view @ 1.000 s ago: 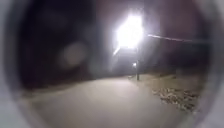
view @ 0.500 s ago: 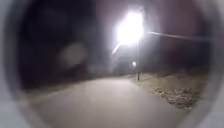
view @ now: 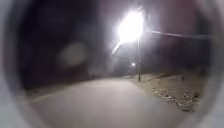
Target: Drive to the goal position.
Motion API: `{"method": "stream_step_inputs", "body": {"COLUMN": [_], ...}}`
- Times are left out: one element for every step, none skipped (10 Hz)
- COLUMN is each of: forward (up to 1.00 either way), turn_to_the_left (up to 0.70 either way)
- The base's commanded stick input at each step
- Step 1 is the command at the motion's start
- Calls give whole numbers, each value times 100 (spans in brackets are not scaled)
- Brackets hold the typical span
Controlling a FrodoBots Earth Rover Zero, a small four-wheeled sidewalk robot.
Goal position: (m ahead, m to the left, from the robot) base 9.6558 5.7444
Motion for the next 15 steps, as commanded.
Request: {"method": "stream_step_inputs", "body": {"forward": [85, 85, 85, 85, 85, 85, 85, 85, 85, 85, 85, 85, 85, 85, 85], "turn_to_the_left": [0, 0, 0, 0, 0, 0, 0, 0, 0, 0, 0, 0, 0, 0, 0]}}
